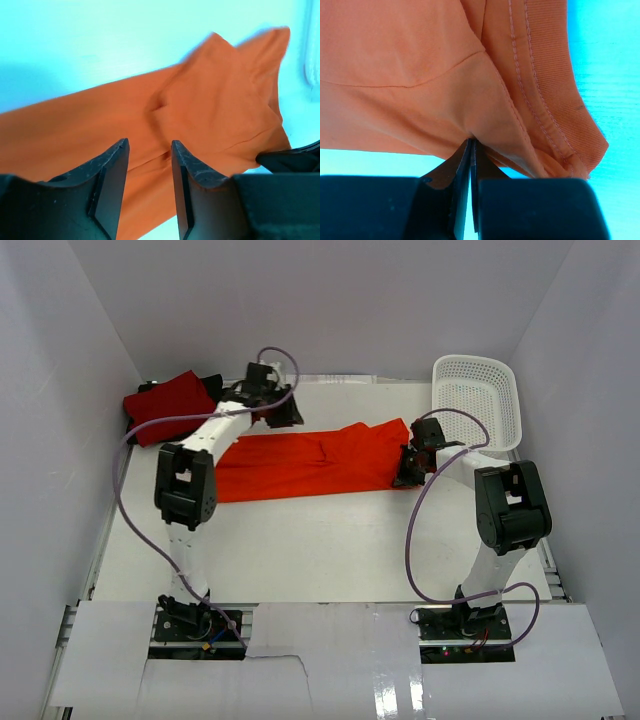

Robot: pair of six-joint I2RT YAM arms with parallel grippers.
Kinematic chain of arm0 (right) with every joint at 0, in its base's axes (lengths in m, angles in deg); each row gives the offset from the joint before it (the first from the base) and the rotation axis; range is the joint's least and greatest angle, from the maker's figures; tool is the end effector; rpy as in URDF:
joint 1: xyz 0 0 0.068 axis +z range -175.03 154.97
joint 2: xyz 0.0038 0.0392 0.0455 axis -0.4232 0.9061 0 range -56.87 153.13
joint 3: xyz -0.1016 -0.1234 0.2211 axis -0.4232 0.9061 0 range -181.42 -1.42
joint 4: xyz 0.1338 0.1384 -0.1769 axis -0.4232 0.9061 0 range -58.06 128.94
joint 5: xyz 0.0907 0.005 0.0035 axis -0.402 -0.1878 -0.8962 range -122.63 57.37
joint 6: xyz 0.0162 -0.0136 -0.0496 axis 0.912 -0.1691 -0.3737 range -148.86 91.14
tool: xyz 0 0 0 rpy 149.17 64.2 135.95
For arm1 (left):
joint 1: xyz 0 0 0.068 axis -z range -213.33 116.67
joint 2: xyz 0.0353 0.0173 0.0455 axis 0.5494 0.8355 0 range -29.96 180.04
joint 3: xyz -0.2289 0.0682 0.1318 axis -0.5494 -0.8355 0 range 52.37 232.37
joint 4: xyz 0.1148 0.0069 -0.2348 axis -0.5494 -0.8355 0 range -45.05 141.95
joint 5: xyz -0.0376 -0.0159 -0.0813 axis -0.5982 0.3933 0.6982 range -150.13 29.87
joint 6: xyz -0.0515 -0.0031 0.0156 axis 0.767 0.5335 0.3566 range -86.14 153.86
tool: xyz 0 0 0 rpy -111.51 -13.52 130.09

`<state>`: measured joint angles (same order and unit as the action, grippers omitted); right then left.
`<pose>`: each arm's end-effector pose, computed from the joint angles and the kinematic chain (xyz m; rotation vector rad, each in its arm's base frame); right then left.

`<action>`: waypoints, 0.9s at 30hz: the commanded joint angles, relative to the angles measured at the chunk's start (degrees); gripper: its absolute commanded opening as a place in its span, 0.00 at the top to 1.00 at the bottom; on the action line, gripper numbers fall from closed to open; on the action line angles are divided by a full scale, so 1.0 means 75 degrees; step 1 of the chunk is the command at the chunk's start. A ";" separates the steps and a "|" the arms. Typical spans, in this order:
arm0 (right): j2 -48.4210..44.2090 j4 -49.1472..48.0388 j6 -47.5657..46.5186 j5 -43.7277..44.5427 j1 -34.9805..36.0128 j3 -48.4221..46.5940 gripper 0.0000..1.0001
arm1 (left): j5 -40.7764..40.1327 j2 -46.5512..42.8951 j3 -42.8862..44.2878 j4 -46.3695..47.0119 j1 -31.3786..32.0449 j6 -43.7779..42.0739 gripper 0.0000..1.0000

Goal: Fold and stack the t-shirts
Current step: Rotate the tshirt 90 degrees

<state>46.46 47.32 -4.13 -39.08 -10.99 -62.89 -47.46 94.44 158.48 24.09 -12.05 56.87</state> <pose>0.3508 0.0919 0.1596 0.2001 2.6038 0.3936 0.4592 -0.1873 0.2330 0.0723 2.4425 -0.6214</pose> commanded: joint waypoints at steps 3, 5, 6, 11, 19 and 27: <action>0.0075 0.0411 -0.0251 0.0275 -0.0056 -0.0019 0.92 | 0.0457 -0.1024 -0.1478 0.0363 -0.2039 0.0238 0.69; 0.0016 0.0422 -0.0262 0.0287 -0.0068 -0.0018 0.92 | -0.0151 -0.1036 -0.1561 0.0258 -0.2274 0.0051 0.95; 0.0016 0.0422 -0.0262 0.0275 -0.0068 -0.0030 0.92 | -0.0339 -0.1001 -0.1457 0.0106 -0.2298 -0.0124 1.00; -0.0031 0.0422 -0.0251 0.0193 -0.0068 -0.0030 0.92 | -0.1336 -0.0498 -0.0638 -0.0304 -0.2321 -0.0395 1.00; 0.0004 0.0434 -0.0297 0.0170 -0.0068 -0.0030 0.92 | -0.1337 0.0311 0.0019 -0.0715 -0.2321 -0.0372 1.00; 0.0063 0.0458 -0.0297 0.0205 -0.0091 -0.0136 0.92 | -0.1969 0.0663 0.0232 -0.1055 -0.2380 -0.0302 1.00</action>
<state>46.46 47.43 -5.09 -39.41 -11.10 -62.93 -59.00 100.30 158.37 17.69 -29.30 54.68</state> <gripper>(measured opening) 0.078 0.024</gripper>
